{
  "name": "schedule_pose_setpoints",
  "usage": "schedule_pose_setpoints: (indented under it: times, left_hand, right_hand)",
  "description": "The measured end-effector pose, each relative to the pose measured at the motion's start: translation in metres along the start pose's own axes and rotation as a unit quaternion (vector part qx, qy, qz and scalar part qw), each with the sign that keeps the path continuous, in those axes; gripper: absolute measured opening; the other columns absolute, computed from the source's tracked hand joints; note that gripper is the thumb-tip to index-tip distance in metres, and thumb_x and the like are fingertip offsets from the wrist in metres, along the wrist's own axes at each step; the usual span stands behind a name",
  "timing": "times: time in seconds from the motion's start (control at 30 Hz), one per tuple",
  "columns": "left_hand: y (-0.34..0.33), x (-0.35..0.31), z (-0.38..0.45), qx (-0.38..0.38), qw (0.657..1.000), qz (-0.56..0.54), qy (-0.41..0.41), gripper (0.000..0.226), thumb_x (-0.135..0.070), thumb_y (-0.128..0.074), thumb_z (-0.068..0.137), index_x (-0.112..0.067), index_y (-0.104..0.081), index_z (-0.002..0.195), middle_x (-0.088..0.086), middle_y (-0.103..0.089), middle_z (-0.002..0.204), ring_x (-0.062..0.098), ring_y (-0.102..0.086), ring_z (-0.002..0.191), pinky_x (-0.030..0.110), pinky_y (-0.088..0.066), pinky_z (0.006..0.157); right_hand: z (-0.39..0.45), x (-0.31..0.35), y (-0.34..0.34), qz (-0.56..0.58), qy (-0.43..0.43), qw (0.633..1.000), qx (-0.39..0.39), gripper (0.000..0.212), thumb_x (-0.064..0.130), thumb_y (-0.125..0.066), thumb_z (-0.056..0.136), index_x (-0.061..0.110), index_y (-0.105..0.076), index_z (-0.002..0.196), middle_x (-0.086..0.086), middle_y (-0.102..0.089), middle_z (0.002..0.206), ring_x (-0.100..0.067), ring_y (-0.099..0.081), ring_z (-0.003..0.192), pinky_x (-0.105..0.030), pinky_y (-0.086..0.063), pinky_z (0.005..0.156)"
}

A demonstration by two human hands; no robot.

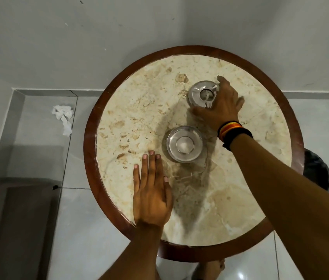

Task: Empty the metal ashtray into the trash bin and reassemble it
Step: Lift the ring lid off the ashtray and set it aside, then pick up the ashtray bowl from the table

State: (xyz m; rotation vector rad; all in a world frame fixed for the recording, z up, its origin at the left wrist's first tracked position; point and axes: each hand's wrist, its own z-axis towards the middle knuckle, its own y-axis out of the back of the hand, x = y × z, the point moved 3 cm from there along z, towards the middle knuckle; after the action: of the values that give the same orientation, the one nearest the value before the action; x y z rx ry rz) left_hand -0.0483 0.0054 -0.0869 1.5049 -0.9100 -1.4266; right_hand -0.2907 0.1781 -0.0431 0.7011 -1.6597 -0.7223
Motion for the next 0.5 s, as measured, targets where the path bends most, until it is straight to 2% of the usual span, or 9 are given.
schedule_pose_setpoints:
  times: [0.07, 0.1, 0.13, 0.2, 0.23, 0.3, 0.37, 0.5]
  left_hand:
    - [-0.001, 0.001, -0.001, 0.0, 1.0, 0.017, 0.003, 0.064, -0.03, -0.026, 0.109, -0.008, -0.019, 0.169, 0.01, -0.014, 0.18, 0.026, -0.008, 0.168, 0.056, -0.015, 0.134]
    - [-0.001, 0.001, -0.001, 0.0, 1.0, 0.021, 0.005, 0.064, -0.03, -0.025, 0.11, -0.008, -0.019, 0.169, 0.01, -0.014, 0.18, 0.025, -0.008, 0.168, 0.056, -0.016, 0.134]
    - [-0.002, 0.001, 0.0, -0.001, 1.0, 0.024, 0.005, 0.064, -0.03, -0.025, 0.11, -0.009, -0.019, 0.169, 0.01, -0.014, 0.18, 0.025, -0.008, 0.168, 0.055, -0.016, 0.134]
    - [-0.002, 0.0, 0.0, -0.001, 1.0, 0.029, 0.004, 0.064, -0.031, -0.025, 0.11, -0.009, -0.02, 0.169, 0.01, -0.015, 0.18, 0.025, -0.009, 0.168, 0.056, -0.016, 0.134]
    - [-0.002, 0.0, 0.0, 0.0, 0.999, 0.033, 0.005, 0.063, -0.031, -0.024, 0.11, -0.008, -0.021, 0.169, 0.01, -0.015, 0.18, 0.025, -0.01, 0.168, 0.056, -0.017, 0.134]
    - [-0.002, 0.0, 0.0, 0.001, 0.999, 0.047, 0.008, 0.063, -0.031, -0.023, 0.11, -0.008, -0.023, 0.169, 0.011, -0.017, 0.179, 0.026, -0.012, 0.167, 0.057, -0.018, 0.133]
    - [-0.003, 0.0, 0.0, 0.0, 0.999, 0.052, 0.005, 0.063, -0.03, -0.023, 0.11, -0.007, -0.024, 0.168, 0.013, -0.019, 0.178, 0.027, -0.014, 0.167, 0.057, -0.018, 0.133]
    - [-0.001, -0.002, 0.0, -0.006, 0.999, 0.043, 0.005, 0.062, -0.028, -0.026, 0.109, -0.007, -0.026, 0.168, 0.012, -0.02, 0.178, 0.026, -0.013, 0.167, 0.055, -0.014, 0.134]
  right_hand:
    - [-0.019, 0.001, 0.005, 0.008, 0.015, 1.0, -0.007, 0.102, 0.052, -0.082, 0.072, 0.02, -0.031, 0.153, -0.007, -0.034, 0.156, -0.028, -0.024, 0.148, -0.062, -0.003, 0.122]
    - [-0.035, 0.002, 0.01, 0.001, 0.04, 0.999, -0.03, 0.091, 0.051, -0.08, 0.074, 0.022, -0.038, 0.15, -0.007, -0.037, 0.154, -0.027, -0.029, 0.145, -0.061, -0.01, 0.122]
    - [-0.056, 0.004, 0.015, -0.007, 0.076, 0.995, -0.057, 0.077, 0.048, -0.078, 0.079, 0.024, -0.046, 0.144, -0.007, -0.044, 0.147, -0.026, -0.038, 0.138, -0.059, -0.023, 0.119]
    - [-0.108, 0.007, 0.017, -0.015, 0.14, 0.988, -0.064, 0.05, 0.041, -0.071, 0.088, 0.025, -0.057, 0.133, -0.002, -0.059, 0.12, -0.019, -0.056, 0.108, -0.045, -0.05, 0.096]
    - [-0.133, 0.008, 0.013, -0.022, 0.159, 0.986, -0.041, 0.043, 0.038, -0.068, 0.091, 0.025, -0.06, 0.131, 0.003, -0.063, 0.105, -0.014, -0.058, 0.091, -0.037, -0.055, 0.081]
    - [-0.169, 0.001, 0.0, -0.06, 0.184, 0.981, 0.006, 0.039, 0.031, -0.069, 0.091, 0.026, -0.063, 0.129, 0.007, -0.067, 0.088, -0.011, -0.06, 0.07, -0.031, -0.056, 0.058]
    - [-0.182, -0.011, -0.016, -0.104, 0.201, 0.974, 0.008, 0.035, 0.026, -0.071, 0.089, 0.024, -0.068, 0.123, 0.005, -0.069, 0.079, -0.016, -0.062, 0.061, -0.031, -0.052, 0.046]
    - [-0.173, -0.023, -0.023, -0.117, 0.22, 0.968, -0.019, 0.015, 0.02, -0.072, 0.088, 0.022, -0.074, 0.103, 0.002, -0.071, 0.081, -0.022, -0.065, 0.061, -0.031, -0.049, 0.041]
